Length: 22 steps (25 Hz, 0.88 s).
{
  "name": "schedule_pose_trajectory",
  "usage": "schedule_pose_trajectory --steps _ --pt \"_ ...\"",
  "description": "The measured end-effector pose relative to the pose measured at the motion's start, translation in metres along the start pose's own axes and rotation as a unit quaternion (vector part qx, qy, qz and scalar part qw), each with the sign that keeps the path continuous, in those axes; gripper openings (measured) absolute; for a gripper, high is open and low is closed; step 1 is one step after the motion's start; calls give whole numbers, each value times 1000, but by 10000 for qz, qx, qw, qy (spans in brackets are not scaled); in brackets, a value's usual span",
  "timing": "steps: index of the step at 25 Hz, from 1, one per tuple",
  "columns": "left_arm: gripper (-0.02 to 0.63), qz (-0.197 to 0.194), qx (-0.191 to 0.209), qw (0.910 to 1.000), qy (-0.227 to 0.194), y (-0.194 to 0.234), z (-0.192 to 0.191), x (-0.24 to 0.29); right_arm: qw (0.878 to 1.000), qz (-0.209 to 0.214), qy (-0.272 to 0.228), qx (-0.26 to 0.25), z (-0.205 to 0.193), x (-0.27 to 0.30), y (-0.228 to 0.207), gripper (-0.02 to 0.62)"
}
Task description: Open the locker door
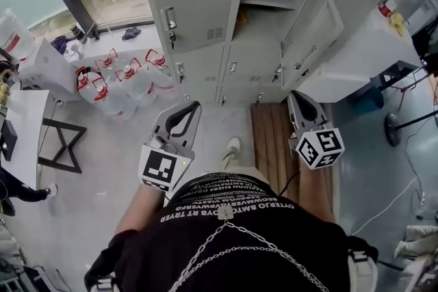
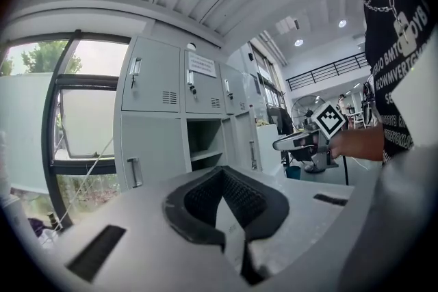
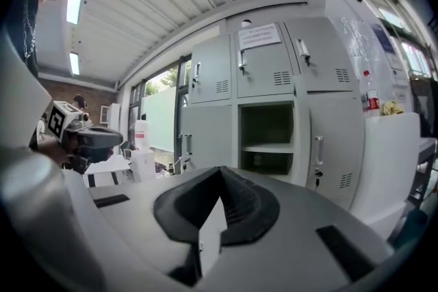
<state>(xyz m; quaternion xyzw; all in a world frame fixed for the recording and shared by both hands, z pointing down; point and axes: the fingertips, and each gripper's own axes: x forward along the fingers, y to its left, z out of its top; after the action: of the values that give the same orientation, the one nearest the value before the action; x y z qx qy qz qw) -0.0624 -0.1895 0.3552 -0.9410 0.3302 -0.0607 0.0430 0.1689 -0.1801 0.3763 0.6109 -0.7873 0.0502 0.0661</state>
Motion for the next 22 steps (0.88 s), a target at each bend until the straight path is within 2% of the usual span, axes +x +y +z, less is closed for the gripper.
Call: schedule_pose_trajectory --steps 4,7,16,22 --pt "3 -246 38 9992 -299 -17 17 7 9989 405 38 -244 8 -5 41 -3" --pt "3 -434 71 9983 -385 -29 21 13 9987 498 49 -50 6 -7 50 -3" --pt "3 -921 -161 9950 -340 -60 15 44 9990 330 260 127 -17 -21 36 -3" --pt "3 -979 -223 9944 -331 -68 10 74 9994 133 274 145 -23 -25 2 -3"
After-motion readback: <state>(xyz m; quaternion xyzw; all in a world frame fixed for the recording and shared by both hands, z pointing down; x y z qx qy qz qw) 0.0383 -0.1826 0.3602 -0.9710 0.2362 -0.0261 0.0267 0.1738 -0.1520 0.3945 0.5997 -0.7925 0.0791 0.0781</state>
